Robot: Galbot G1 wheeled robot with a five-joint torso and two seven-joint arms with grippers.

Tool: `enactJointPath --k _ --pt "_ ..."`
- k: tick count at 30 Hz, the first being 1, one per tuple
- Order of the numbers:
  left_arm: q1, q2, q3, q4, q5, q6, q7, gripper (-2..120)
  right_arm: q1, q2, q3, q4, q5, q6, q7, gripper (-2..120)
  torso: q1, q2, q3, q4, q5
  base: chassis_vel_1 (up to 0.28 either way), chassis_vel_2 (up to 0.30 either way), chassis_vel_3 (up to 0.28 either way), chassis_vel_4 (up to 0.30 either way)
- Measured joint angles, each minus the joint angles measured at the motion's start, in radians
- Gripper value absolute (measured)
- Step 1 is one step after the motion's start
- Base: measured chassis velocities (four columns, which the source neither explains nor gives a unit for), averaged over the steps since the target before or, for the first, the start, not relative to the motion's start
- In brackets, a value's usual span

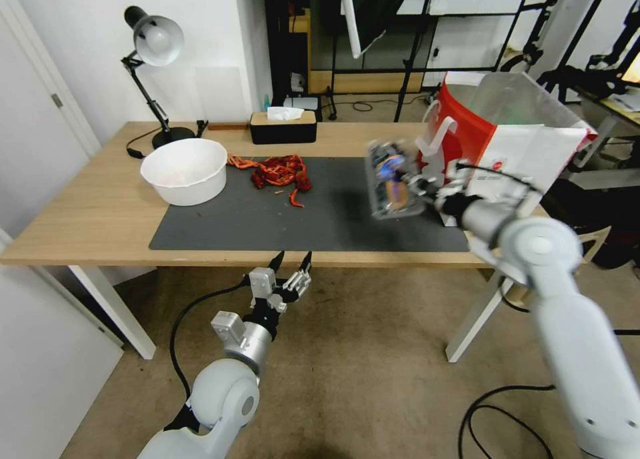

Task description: Close the takeout container lid, then place the container into the takeout bag.

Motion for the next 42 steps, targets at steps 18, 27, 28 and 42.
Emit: enactJointPath --k 18,27,28,42 --pt "0.171 -0.051 -0.129 0.060 0.202 -0.177 -0.033 100 0.333 -0.194 0.020 -0.226 -0.308 0.384 -0.097 0 0.000 0.000 0.000 0.0012 0.0000 0.000 0.000 0.000 0.000" --pt "0.181 -0.058 -0.145 0.063 0.200 -0.186 -0.032 100 0.352 -0.192 -0.016 -0.305 -0.476 0.410 -0.113 0 0.000 0.000 0.000 0.0012 -0.0001 0.000 0.000 0.000 0.000" --pt "0.182 -0.059 -0.145 0.064 0.200 -0.186 -0.032 100 0.351 -0.190 -0.018 -0.306 -0.481 0.405 -0.110 0 0.000 0.000 0.000 0.0012 -0.0003 0.000 0.000 0.000 0.000" --pt "0.177 -0.057 -0.152 0.050 0.199 -0.178 -0.041 100 0.319 -0.154 0.002 -0.299 -0.346 0.242 0.052 45 0.000 0.000 0.000 0.0012 0.0001 0.000 0.000 0.000 0.000"
